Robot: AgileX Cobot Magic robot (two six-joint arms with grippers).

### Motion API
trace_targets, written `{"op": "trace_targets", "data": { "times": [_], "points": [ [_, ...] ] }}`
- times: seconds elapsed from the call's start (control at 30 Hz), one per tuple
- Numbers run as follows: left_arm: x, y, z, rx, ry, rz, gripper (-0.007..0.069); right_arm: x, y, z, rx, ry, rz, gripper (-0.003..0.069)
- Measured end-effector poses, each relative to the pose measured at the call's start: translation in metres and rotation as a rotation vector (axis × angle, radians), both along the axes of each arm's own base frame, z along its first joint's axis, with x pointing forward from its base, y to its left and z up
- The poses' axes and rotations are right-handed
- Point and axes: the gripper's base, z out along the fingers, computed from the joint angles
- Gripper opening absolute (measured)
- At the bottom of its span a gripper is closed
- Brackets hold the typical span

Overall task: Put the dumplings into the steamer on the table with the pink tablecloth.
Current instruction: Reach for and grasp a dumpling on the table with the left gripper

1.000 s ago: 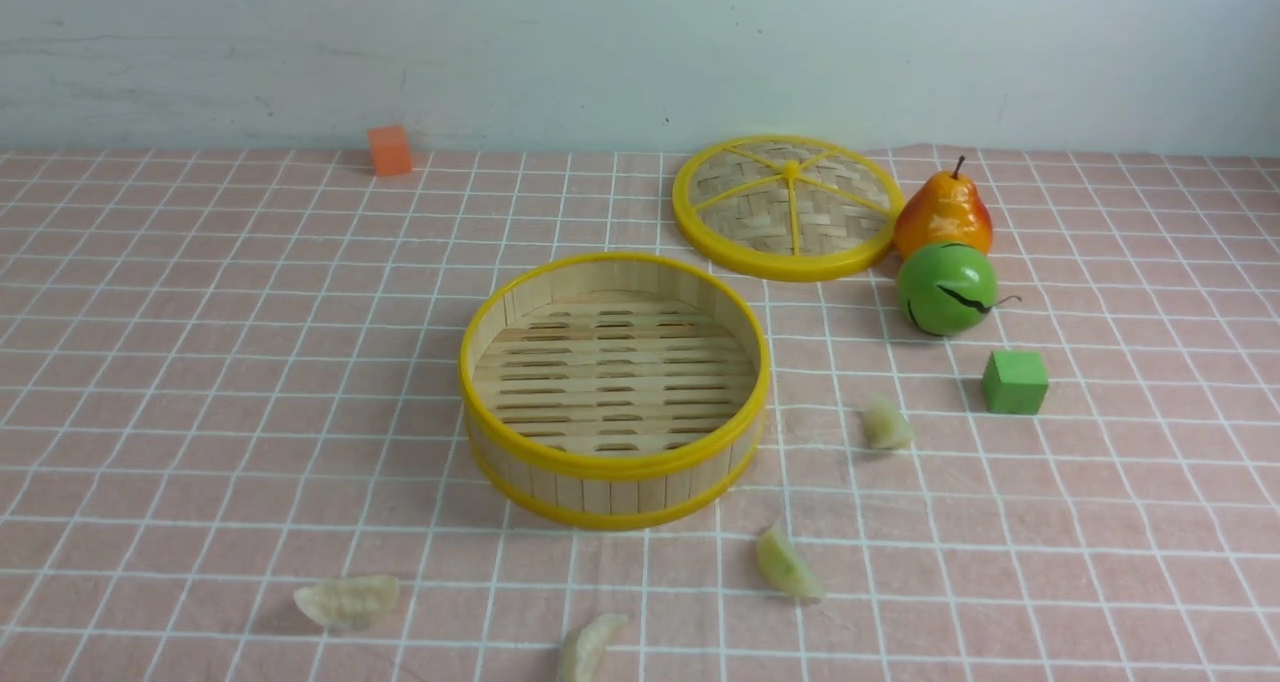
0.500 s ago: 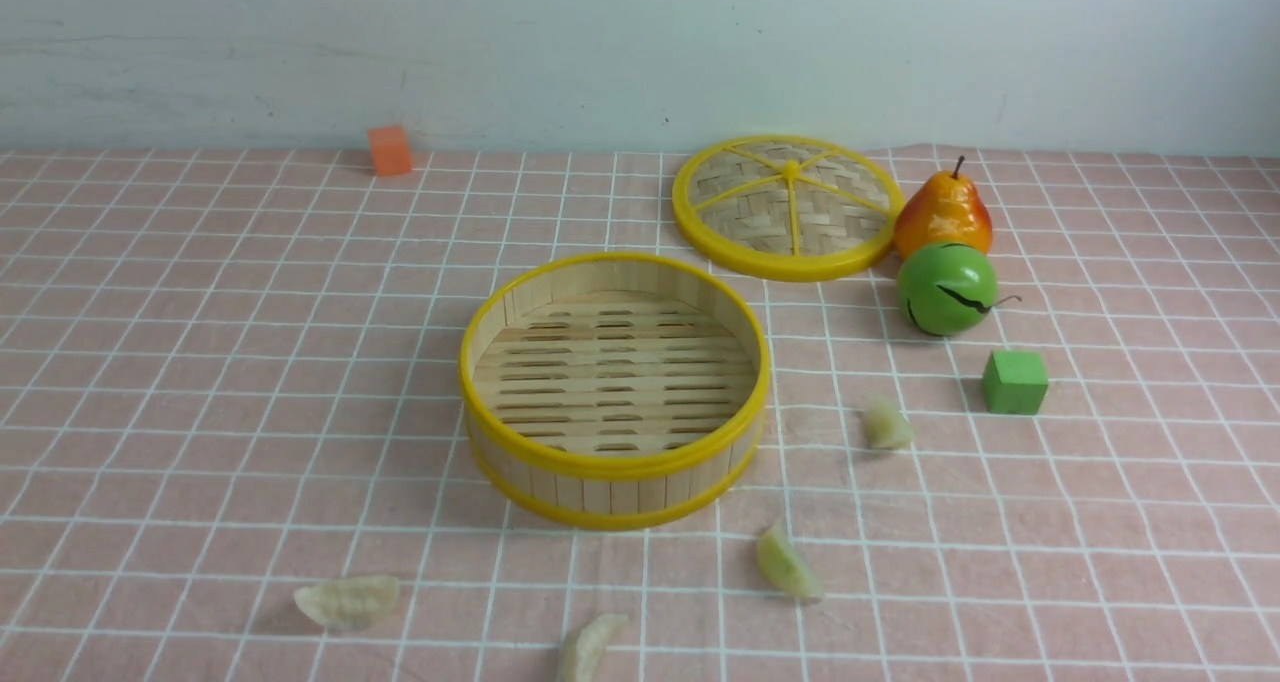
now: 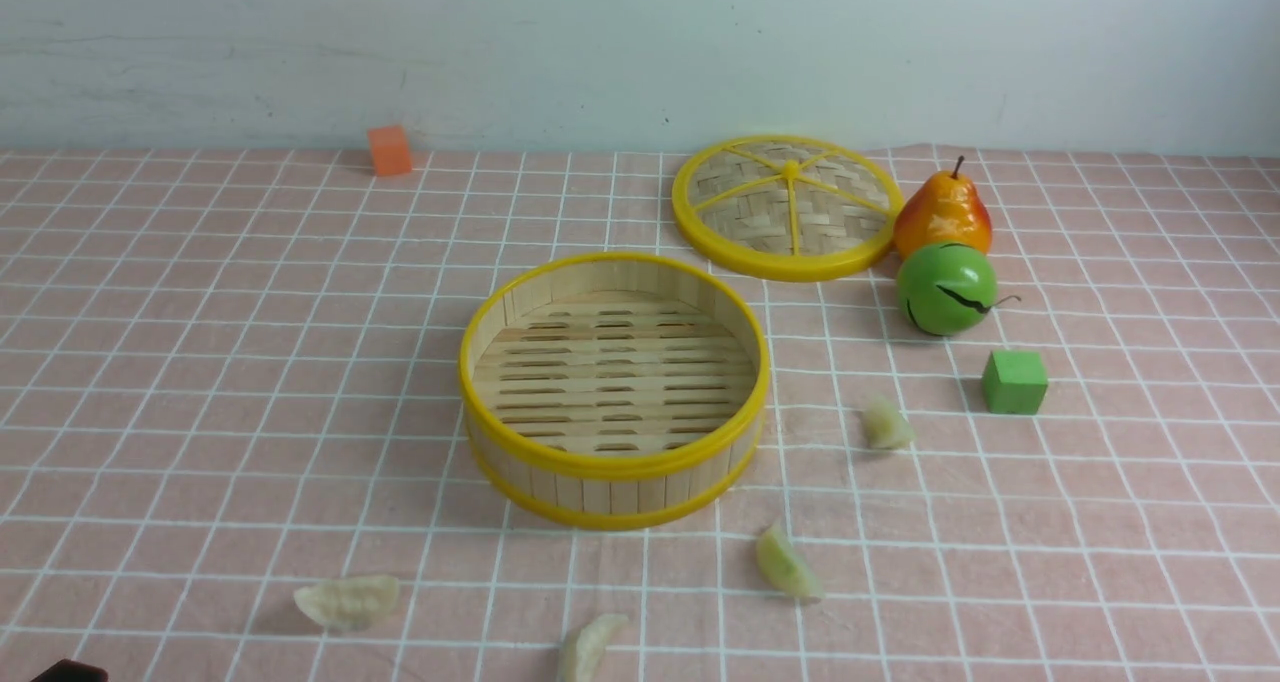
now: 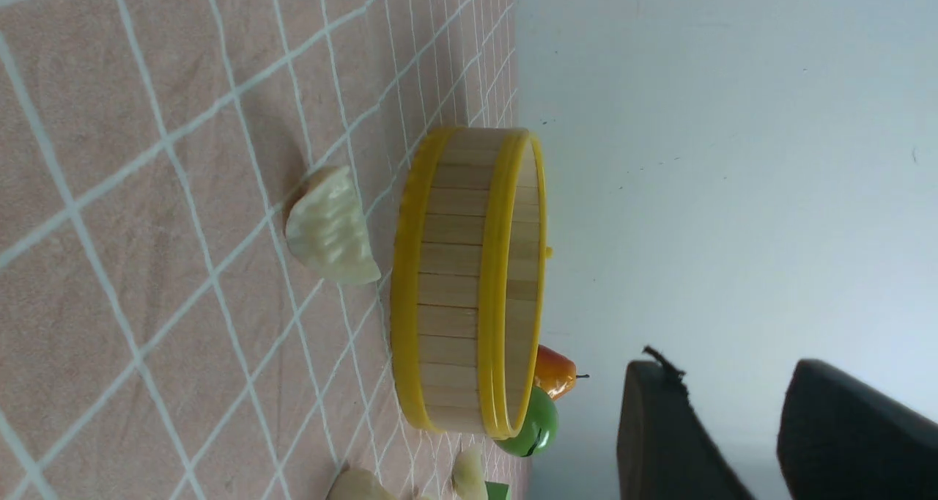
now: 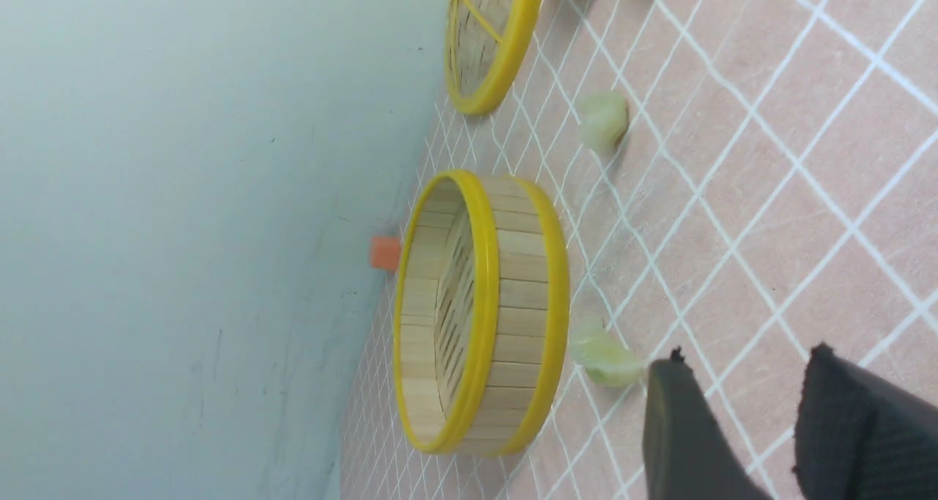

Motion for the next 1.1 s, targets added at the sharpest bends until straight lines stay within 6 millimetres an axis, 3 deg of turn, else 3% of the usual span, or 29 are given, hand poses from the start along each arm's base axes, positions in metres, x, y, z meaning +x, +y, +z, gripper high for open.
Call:
{"op": "trace_targets", "data": {
  "times": [0.17,0.3,0.47,0.6,0.67,0.77,0.83,0.87,0.93,1.1],
  "points": [
    [0.000,0.000,0.000,0.037,-0.008,-0.005,0.0238,0.000,-0.002,-0.002,-0.071,0.004,-0.003,0.0239],
    [-0.005,-0.003,0.026,0.259,-0.091,-0.067,0.0237,0.000,-0.003,0.001,-0.215,-0.044,0.017,0.0239],
    [0.001,-0.006,0.069,0.558,-0.051,-0.166,0.0161,0.000,-0.006,0.039,-0.486,-0.207,0.023,0.0167],
    [0.026,-0.005,0.098,0.791,0.141,-0.324,0.0039,0.014,-0.006,0.075,-0.726,-0.202,0.100,0.0017],
    [0.045,-0.004,0.118,0.931,0.232,-0.438,-0.0014,0.029,-0.005,0.095,-0.881,-0.167,0.193,-0.0016],
    [0.068,-0.004,0.138,1.094,0.320,-0.629,-0.0014,0.054,-0.001,0.120,-1.051,-0.088,0.407,-0.0019],
    [0.079,-0.008,0.146,1.157,0.348,-0.761,-0.0014,0.070,0.002,0.125,-1.070,-0.030,0.536,-0.0019],
    [0.083,-0.010,0.146,1.158,0.351,-0.776,-0.0014,0.071,0.004,0.128,-1.070,-0.029,0.560,-0.0019],
    [0.097,-0.023,0.151,1.225,0.373,-0.974,-0.0014,0.089,0.017,0.132,-1.070,0.018,0.782,-0.0019],
    [0.123,-0.048,0.137,1.355,0.435,-1.259,-0.0014,0.095,0.052,0.131,-1.120,-0.015,1.148,-0.0017]
  ]
}}
